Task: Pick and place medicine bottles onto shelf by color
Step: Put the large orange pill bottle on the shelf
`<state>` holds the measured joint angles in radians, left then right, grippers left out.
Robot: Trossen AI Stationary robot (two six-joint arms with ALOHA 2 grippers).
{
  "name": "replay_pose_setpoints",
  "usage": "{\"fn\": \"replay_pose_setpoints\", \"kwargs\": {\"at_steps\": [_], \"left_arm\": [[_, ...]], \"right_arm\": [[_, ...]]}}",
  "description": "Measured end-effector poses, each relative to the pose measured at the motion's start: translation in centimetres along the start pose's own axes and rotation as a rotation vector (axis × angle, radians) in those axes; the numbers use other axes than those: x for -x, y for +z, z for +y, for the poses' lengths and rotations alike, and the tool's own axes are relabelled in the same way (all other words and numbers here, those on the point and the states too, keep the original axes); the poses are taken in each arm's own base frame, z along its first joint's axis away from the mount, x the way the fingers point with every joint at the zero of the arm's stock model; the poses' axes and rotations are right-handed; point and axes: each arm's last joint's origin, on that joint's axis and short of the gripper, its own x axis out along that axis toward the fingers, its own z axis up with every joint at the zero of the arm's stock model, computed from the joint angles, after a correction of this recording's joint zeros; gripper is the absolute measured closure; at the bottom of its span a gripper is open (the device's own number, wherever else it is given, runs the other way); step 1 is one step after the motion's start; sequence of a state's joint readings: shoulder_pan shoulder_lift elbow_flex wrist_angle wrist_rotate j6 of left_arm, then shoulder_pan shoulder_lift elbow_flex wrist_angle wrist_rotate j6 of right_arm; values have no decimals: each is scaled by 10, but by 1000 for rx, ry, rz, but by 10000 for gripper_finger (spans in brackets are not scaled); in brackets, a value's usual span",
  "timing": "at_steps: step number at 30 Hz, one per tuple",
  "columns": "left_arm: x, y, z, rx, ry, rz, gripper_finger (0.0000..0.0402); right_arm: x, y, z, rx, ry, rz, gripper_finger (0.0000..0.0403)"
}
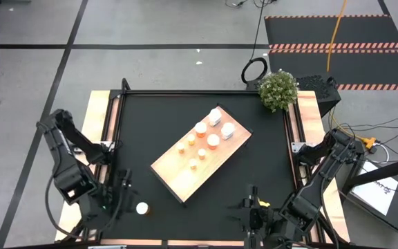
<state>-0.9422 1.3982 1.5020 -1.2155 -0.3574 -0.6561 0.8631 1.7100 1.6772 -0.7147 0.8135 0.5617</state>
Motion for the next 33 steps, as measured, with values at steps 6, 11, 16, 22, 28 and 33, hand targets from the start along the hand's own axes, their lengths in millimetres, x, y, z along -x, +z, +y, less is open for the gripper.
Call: {"fn": "replay_pose_setpoints", "kwargs": {"at_steps": [6,11,16,22,28,33], "left_arm": [[-15,11,1,8,-45,127,144],[-19,10,13,46,28,222,144],[-20,10,19,94,64,235,144],[-18,6,13,109,53,237,144],[-27,0,7,115,49,237,144],[-45,-9,3,123,49,239,144]], "right_arm": [[0,0,0,-1,0,0,297],[0,0,0,-1,-1,0,297],[0,0,0,0,-1,0,297],[0,0,0,-1,-1,0,297],[0,0,0,-5,1,-4,297],[0,0,0,-6,2,-4,297]]}}
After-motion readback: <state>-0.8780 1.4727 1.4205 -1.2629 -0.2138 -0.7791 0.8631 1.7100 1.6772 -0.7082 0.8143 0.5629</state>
